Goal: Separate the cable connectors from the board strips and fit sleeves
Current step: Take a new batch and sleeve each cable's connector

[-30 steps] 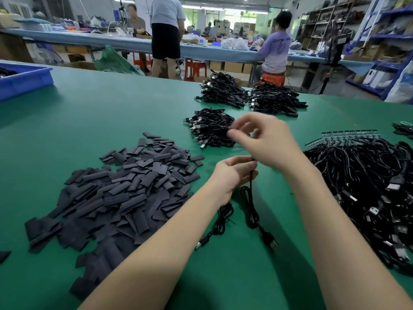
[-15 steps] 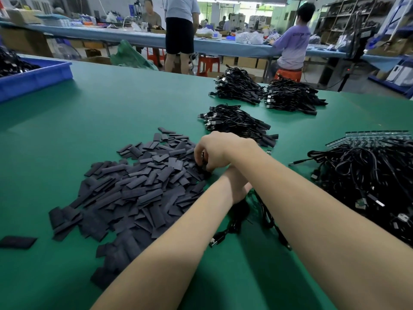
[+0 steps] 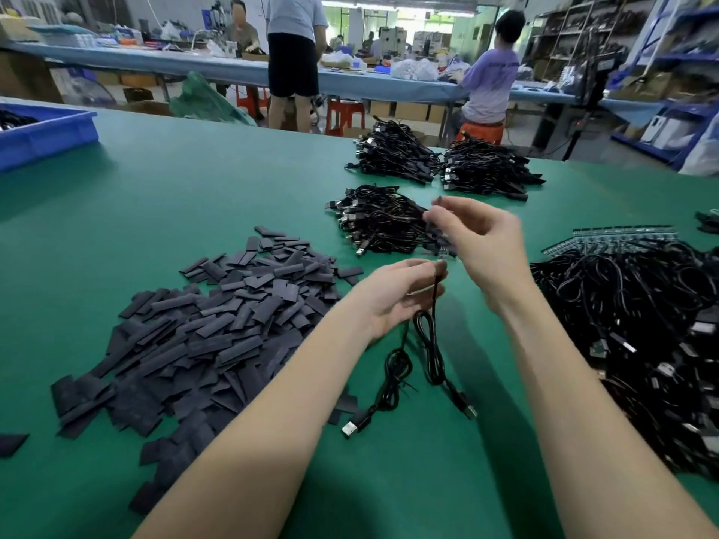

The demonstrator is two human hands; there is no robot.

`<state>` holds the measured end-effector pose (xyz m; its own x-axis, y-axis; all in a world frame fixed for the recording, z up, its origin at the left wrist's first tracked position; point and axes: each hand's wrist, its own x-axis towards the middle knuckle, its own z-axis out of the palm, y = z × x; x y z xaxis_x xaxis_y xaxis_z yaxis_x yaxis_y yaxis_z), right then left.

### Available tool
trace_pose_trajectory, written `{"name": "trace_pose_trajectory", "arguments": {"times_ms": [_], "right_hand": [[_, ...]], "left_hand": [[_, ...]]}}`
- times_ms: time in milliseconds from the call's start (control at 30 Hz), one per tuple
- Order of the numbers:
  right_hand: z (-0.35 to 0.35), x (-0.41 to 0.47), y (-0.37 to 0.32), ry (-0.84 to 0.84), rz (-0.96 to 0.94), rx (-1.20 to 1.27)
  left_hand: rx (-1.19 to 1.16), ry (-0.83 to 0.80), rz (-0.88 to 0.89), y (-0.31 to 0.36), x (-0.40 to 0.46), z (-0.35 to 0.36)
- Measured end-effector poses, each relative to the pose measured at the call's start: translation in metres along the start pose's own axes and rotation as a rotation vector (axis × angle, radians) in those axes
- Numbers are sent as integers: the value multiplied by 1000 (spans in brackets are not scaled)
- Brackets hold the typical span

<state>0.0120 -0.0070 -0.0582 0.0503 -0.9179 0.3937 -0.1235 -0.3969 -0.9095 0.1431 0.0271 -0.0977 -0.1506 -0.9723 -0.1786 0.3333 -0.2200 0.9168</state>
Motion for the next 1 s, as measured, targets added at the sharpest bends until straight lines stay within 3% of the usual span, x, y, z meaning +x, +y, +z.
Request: {"name": "trace_pose_trajectory", "arguments": {"times_ms": [67,200,667,1000], "right_hand": [[-15,-15,16,115,154,155],[-23,-31,31,171,334,352],[-20,-34,37,88,304,363],[-40,-31,38,-270,366,446]], "left_hand": [[53,-35,-1,1,1,0],[152,-86,-20,0,0,-3],[144,-122,-28,0,-2,-8],[268,-199,1,16,-6,-20]]}}
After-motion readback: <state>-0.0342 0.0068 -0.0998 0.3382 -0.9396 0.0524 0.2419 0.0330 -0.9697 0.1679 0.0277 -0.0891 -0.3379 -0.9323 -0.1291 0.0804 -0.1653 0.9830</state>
